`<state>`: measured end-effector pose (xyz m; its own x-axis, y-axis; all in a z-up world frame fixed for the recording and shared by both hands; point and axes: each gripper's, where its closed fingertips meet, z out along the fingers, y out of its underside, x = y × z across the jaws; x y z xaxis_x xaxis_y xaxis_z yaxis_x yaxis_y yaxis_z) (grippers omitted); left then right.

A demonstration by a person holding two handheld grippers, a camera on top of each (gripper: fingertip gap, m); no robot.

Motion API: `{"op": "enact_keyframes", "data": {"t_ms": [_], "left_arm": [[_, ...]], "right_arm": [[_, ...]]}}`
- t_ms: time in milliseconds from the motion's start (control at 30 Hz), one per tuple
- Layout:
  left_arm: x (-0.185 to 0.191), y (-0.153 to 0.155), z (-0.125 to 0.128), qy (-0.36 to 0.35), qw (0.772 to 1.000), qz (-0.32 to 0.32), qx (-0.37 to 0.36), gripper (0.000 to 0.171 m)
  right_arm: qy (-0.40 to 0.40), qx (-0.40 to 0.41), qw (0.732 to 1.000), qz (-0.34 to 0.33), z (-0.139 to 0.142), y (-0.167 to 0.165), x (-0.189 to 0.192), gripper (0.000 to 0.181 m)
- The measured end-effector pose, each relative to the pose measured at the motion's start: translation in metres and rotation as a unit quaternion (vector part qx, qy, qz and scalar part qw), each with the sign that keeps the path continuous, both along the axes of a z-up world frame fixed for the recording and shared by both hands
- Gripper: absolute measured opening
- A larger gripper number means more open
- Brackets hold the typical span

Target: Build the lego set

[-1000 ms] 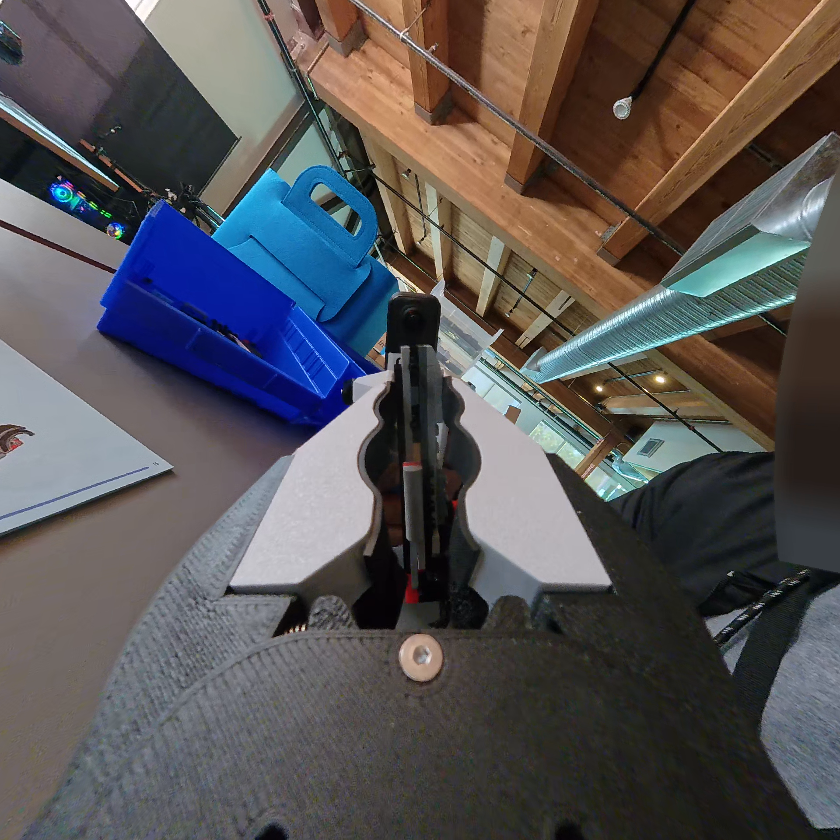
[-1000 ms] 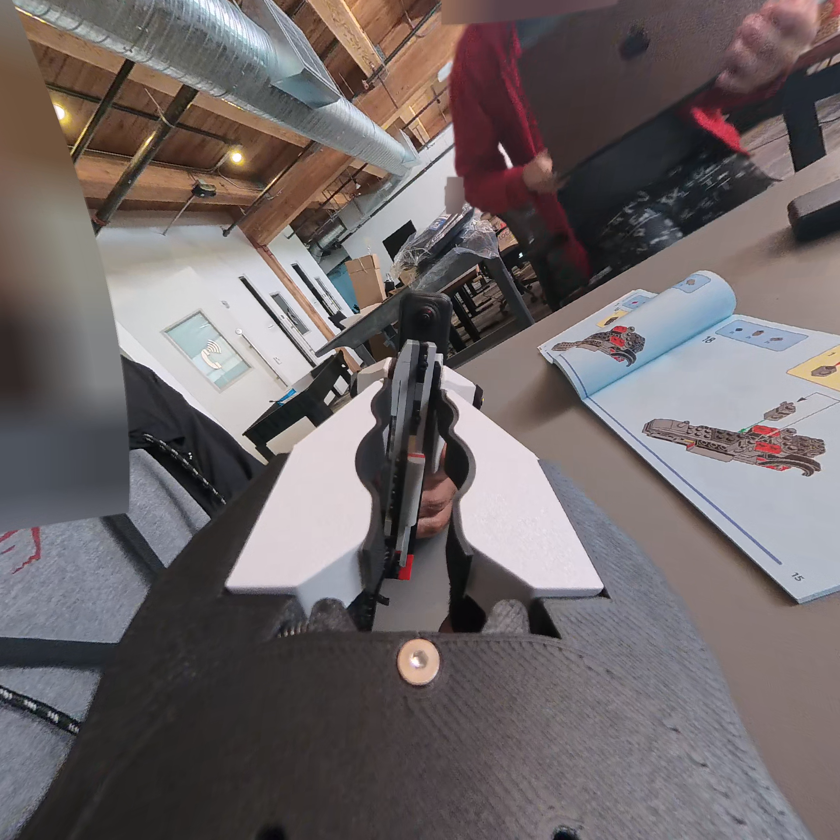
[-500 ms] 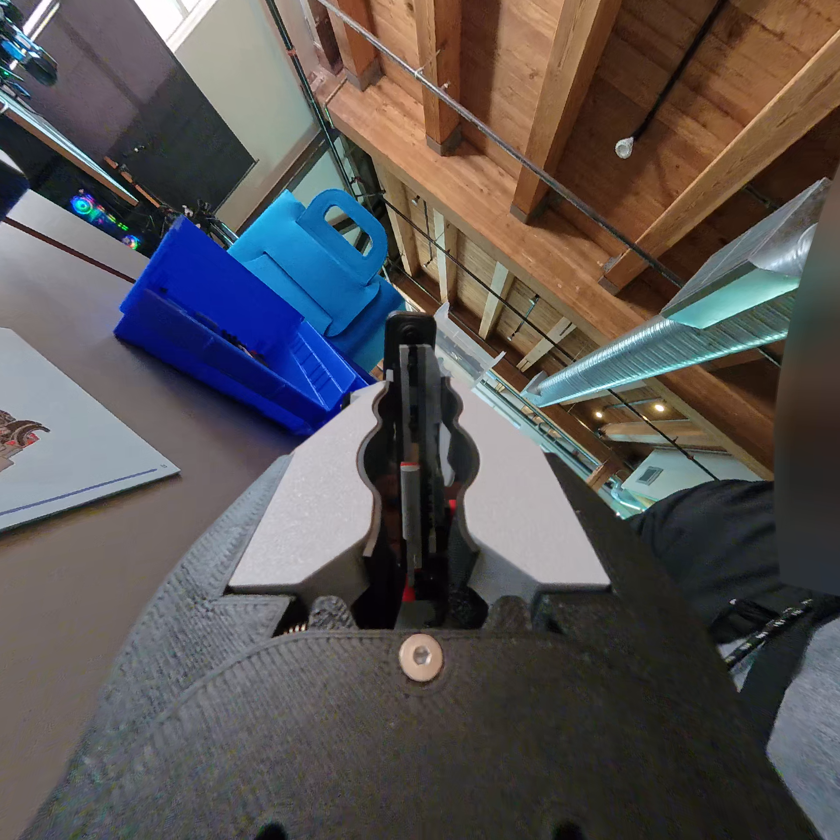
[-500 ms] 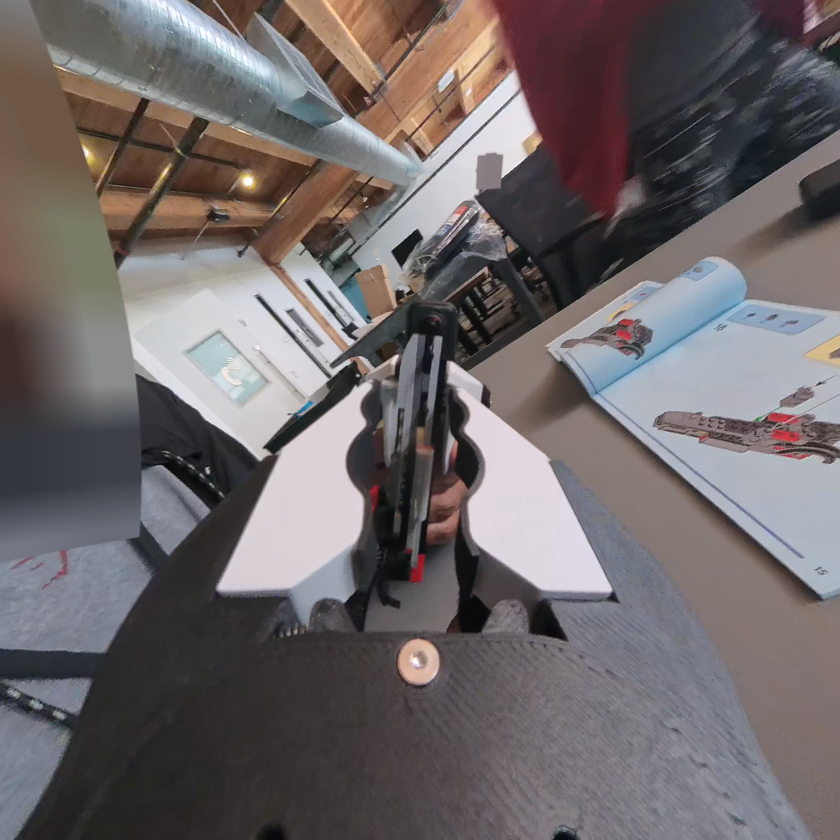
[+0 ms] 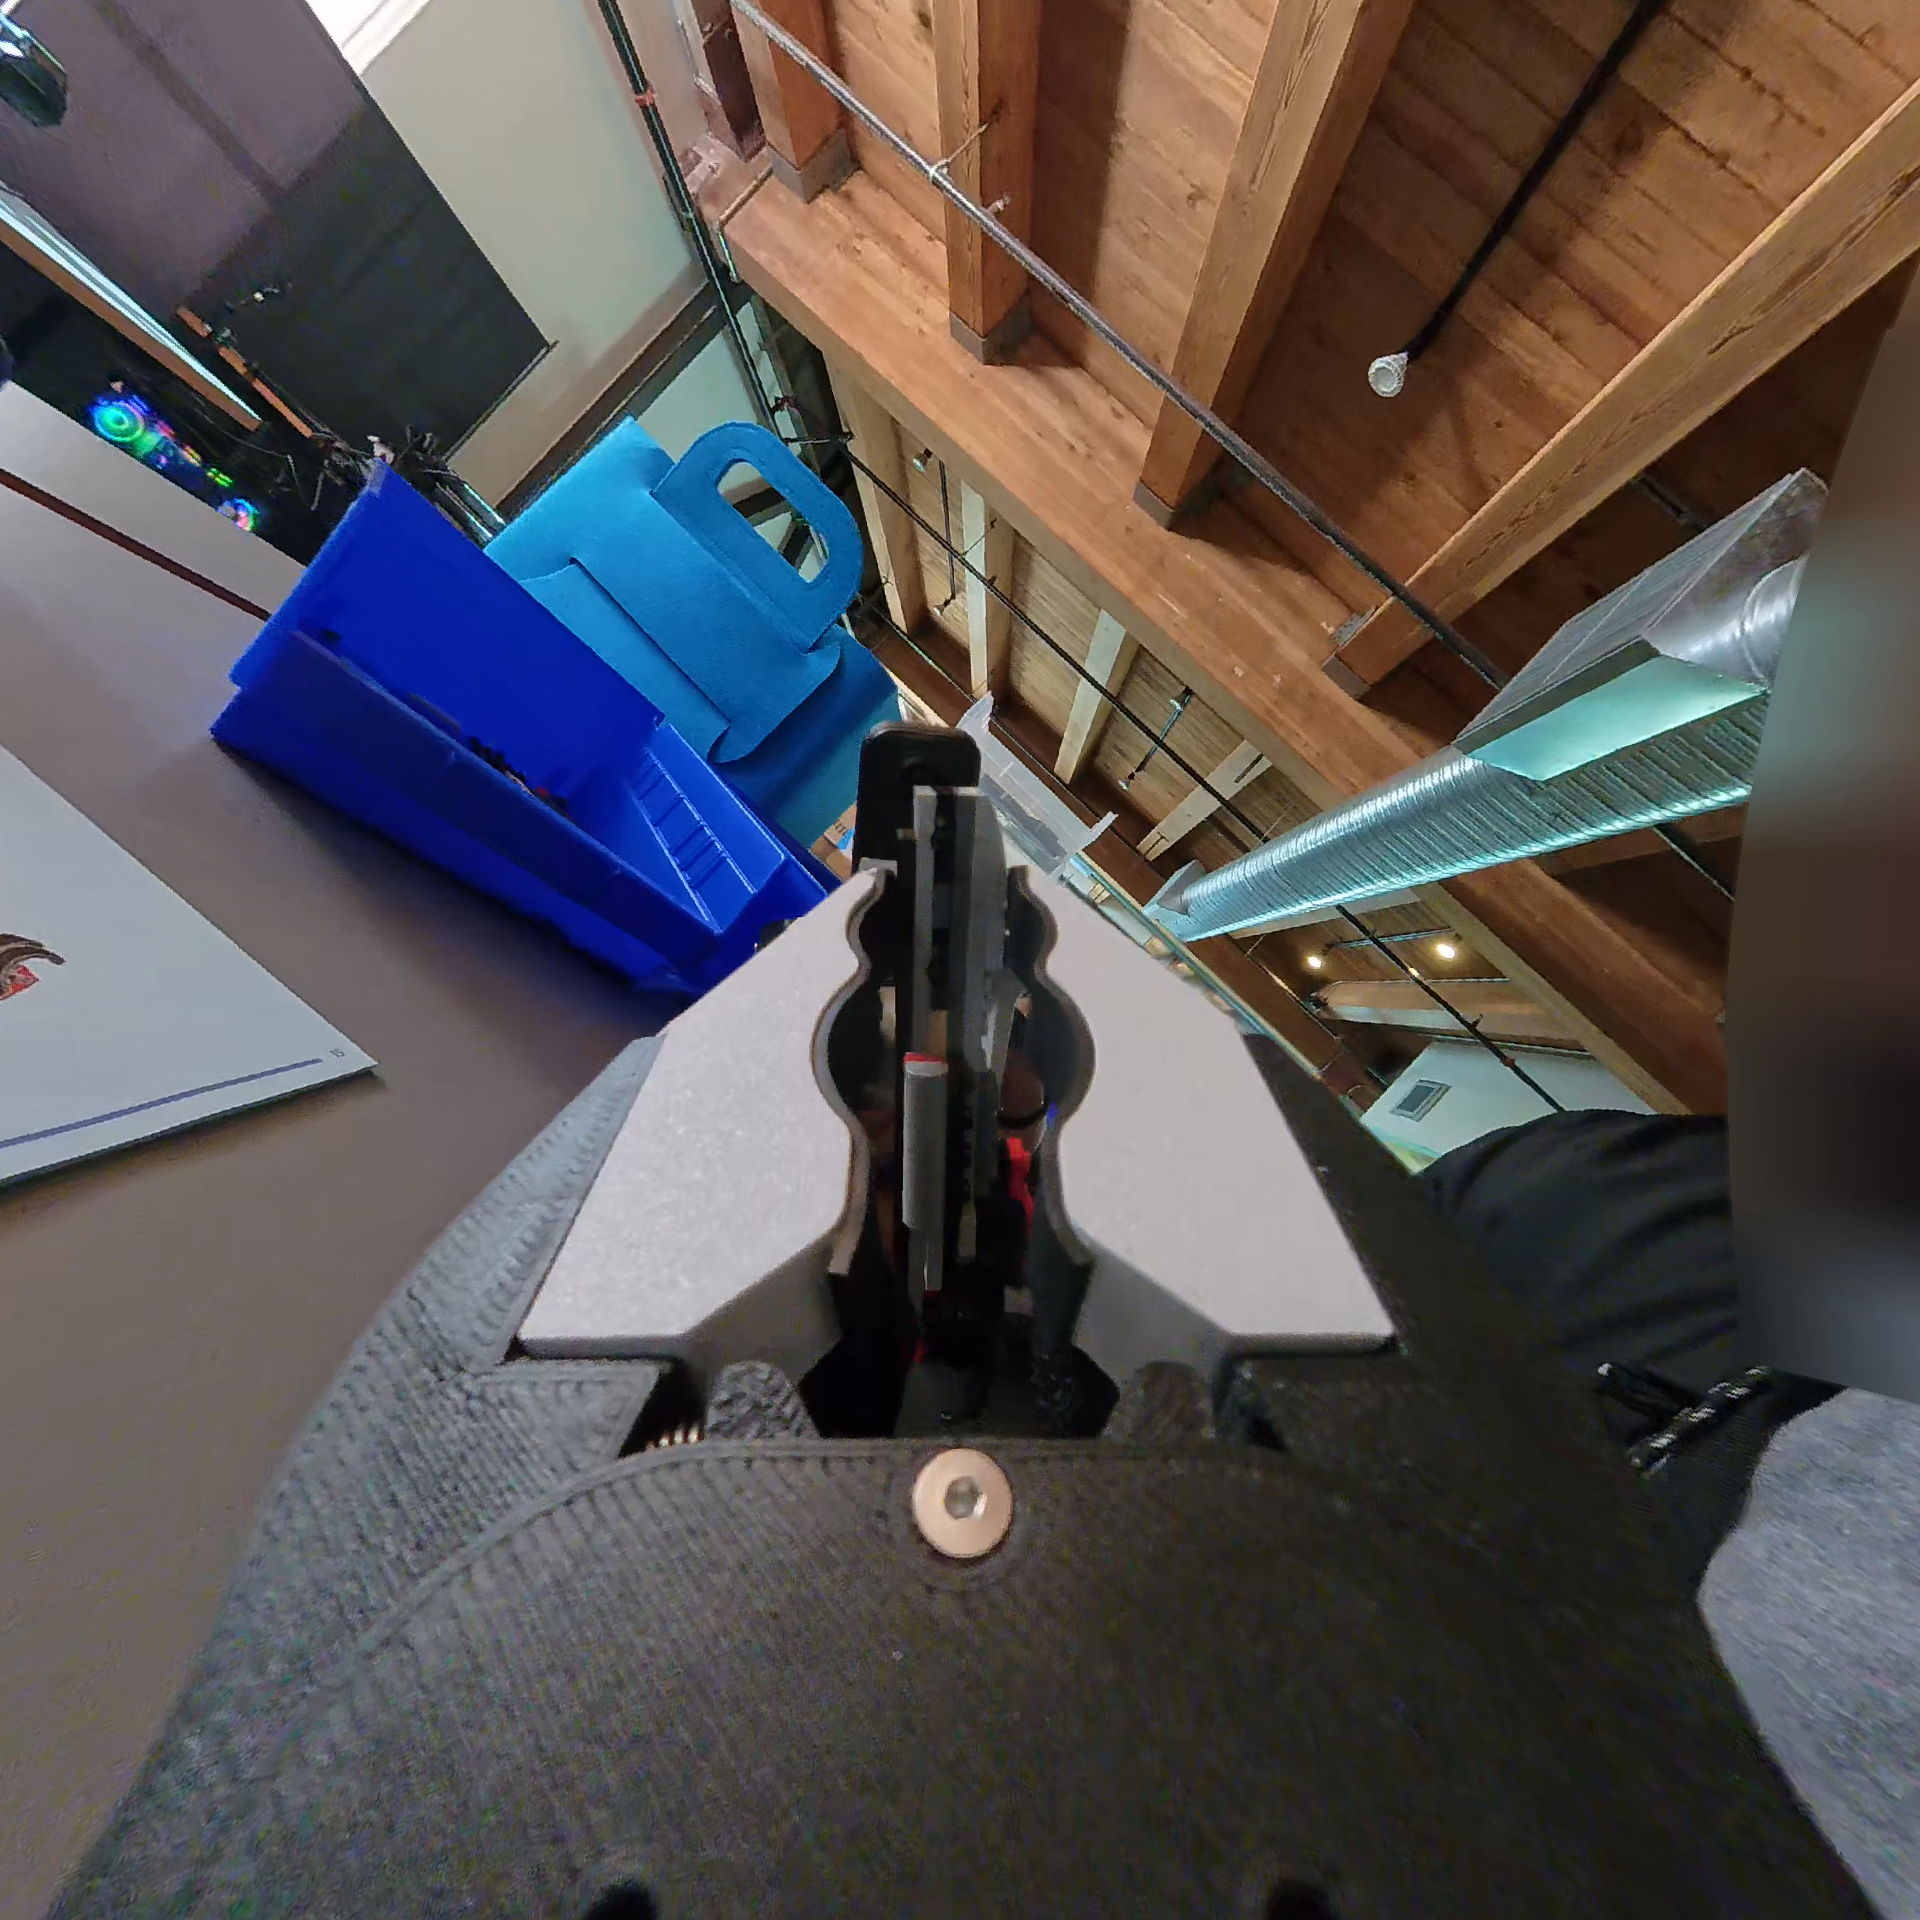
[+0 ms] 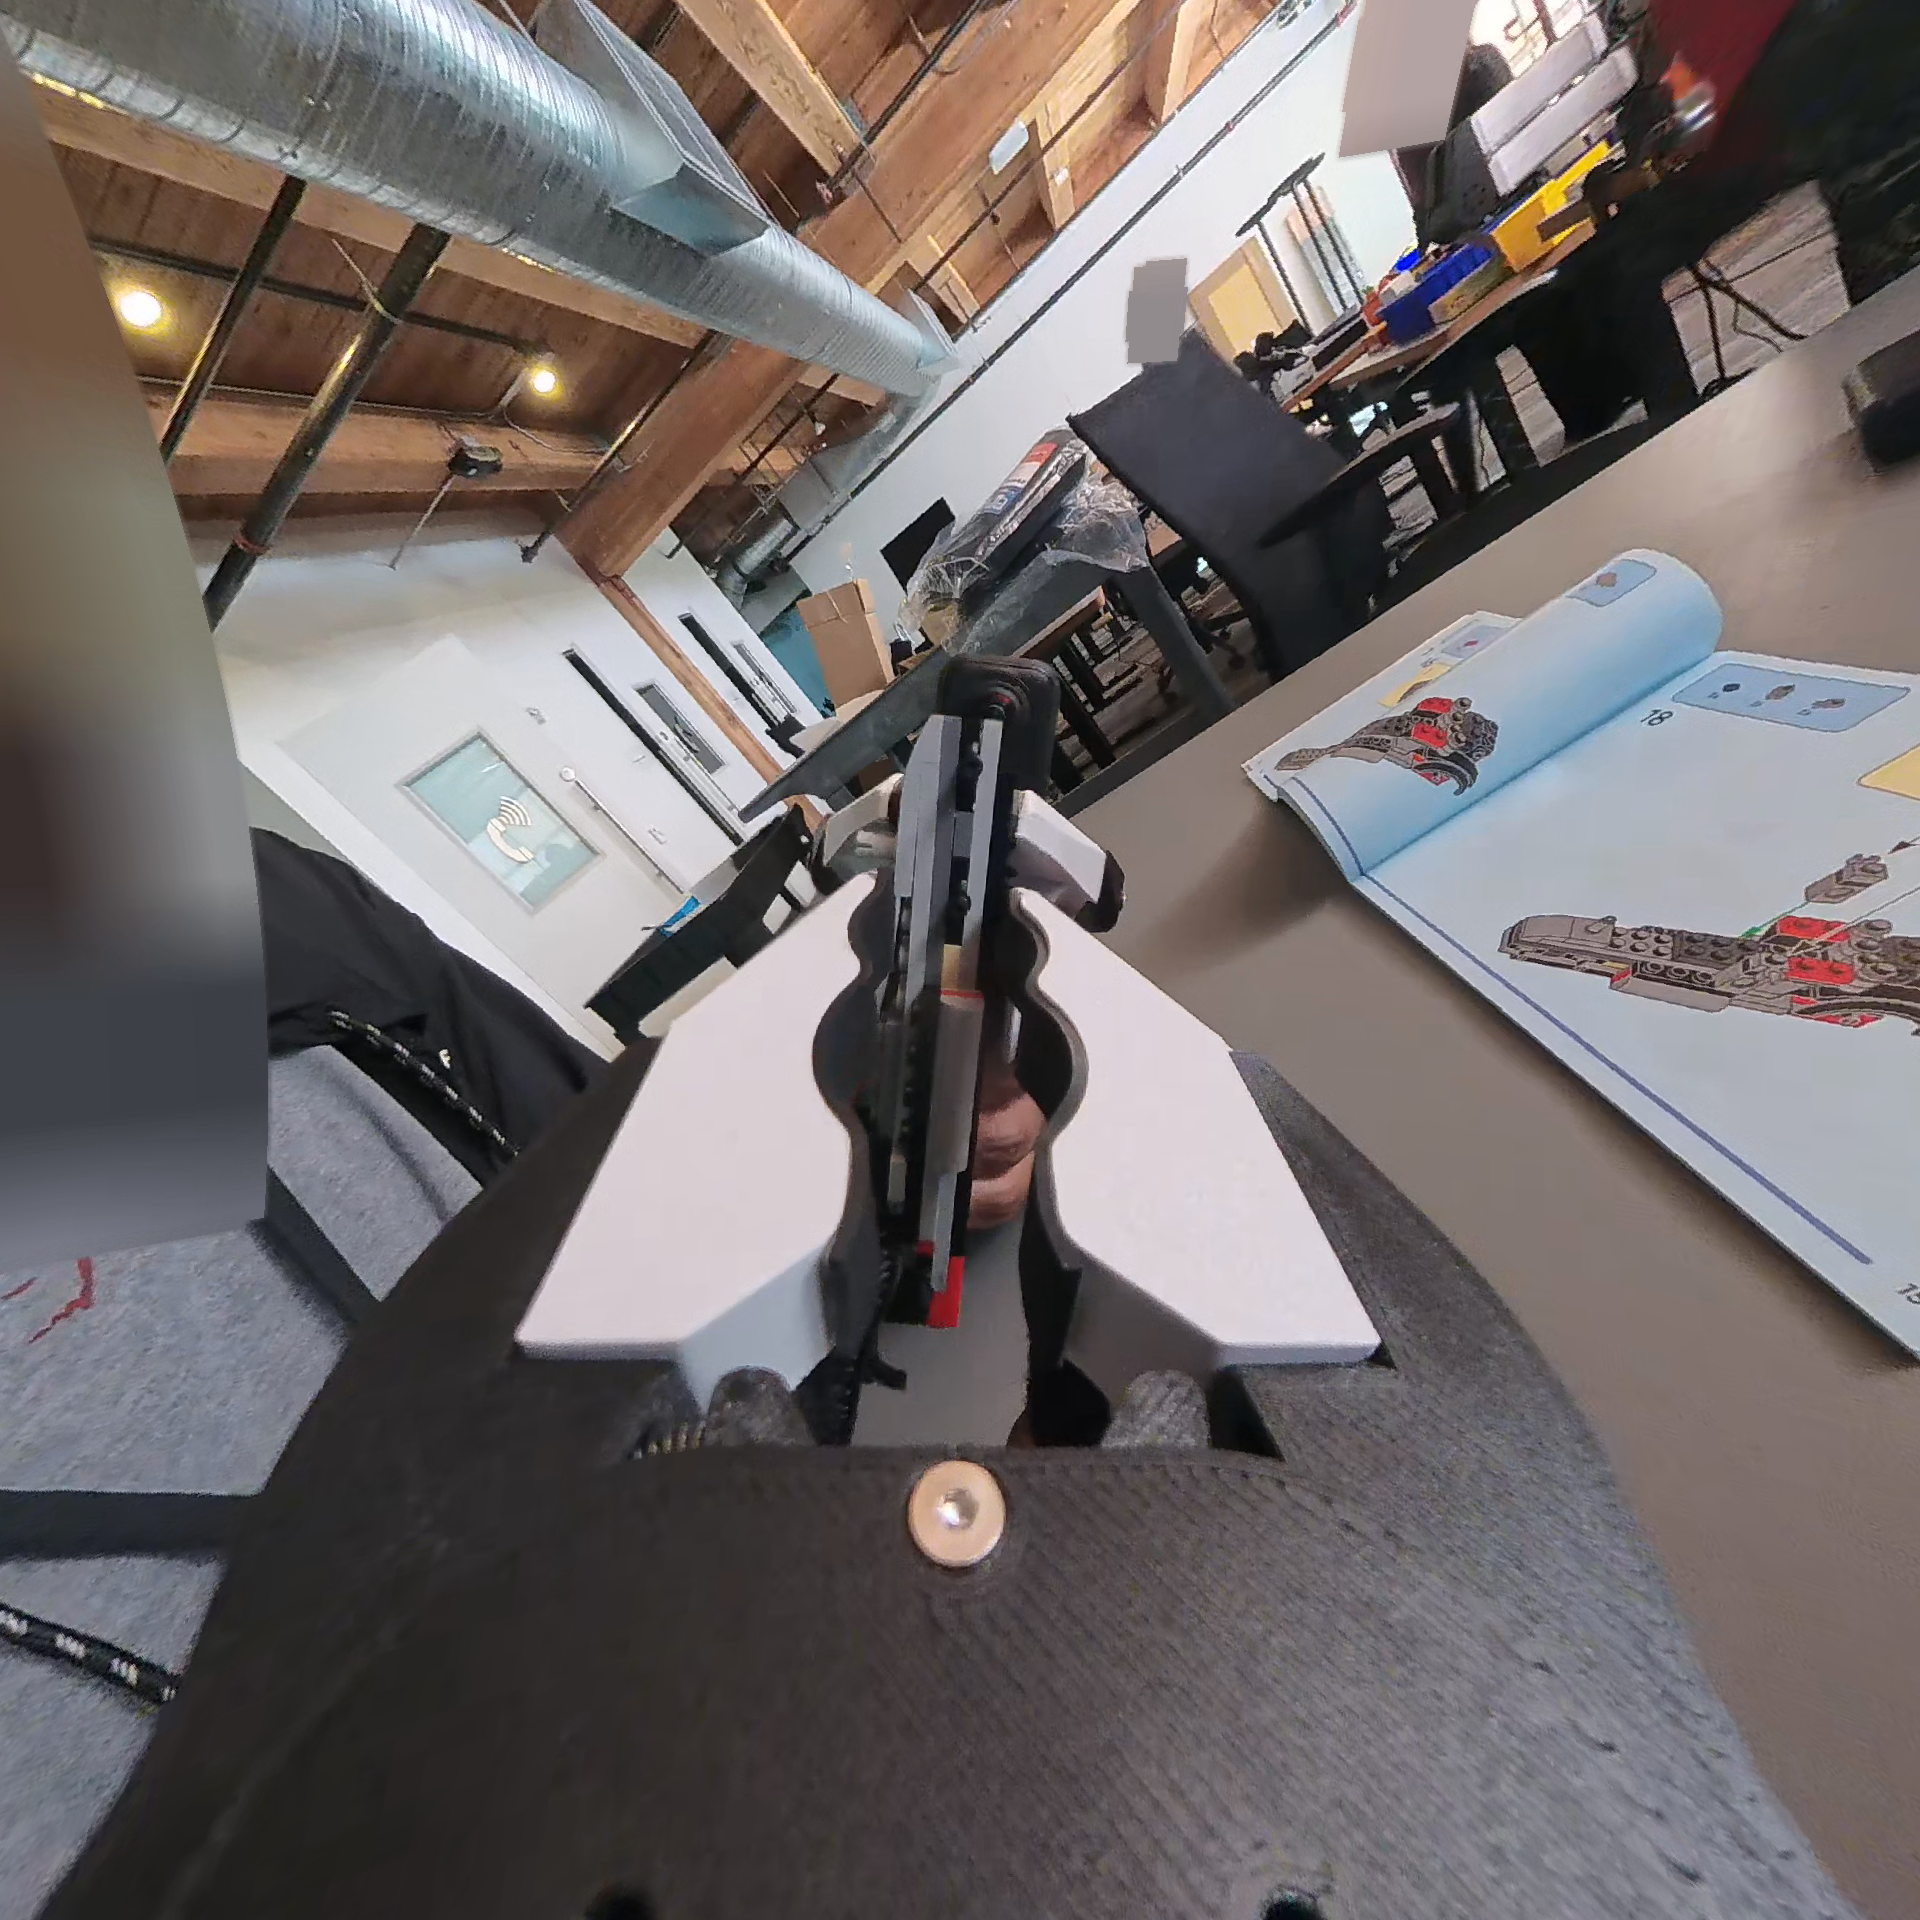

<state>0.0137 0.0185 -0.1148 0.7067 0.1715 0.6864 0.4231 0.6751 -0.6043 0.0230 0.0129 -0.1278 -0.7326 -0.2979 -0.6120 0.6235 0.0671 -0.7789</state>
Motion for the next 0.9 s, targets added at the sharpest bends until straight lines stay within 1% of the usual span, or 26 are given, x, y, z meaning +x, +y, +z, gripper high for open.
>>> {"op": "enact_keyframes", "data": {"t_ms": [67, 133, 333, 567, 900], "left_arm": [[-0.0005, -0.0050, 0.0006, -0.004, 1.000, 0.001, 0.013, 0.024], [0.0020, -0.0048, -0.0002, -0.004, 1.000, -0.009, 0.006, 0.027], [0.0010, 0.0028, -0.0062, -0.011, 0.999, -0.009, -0.033, 0.018], [0.0011, 0.0027, -0.0065, -0.010, 0.999, -0.007, -0.036, 0.019], [0.0027, 0.0045, -0.0067, -0.007, 0.999, -0.009, -0.041, 0.019]], "right_arm": [[-0.005, -0.002, 1.000, -0.008, 0.0007, 0.0005, -0.0032, 0.019], [-0.010, -0.006, 1.000, -0.014, 0.0019, 0.0013, -0.0062, 0.019], [-0.005, -0.006, 1.000, -0.017, 0.0020, 0.0003, -0.0057, 0.019], [0.004, -0.008, 1.000, -0.023, 0.0022, 0.0004, -0.0056, 0.019], [-0.001, -0.007, 1.000, -0.009, 0.0029, 0.0017, -0.0029, 0.020]]}}
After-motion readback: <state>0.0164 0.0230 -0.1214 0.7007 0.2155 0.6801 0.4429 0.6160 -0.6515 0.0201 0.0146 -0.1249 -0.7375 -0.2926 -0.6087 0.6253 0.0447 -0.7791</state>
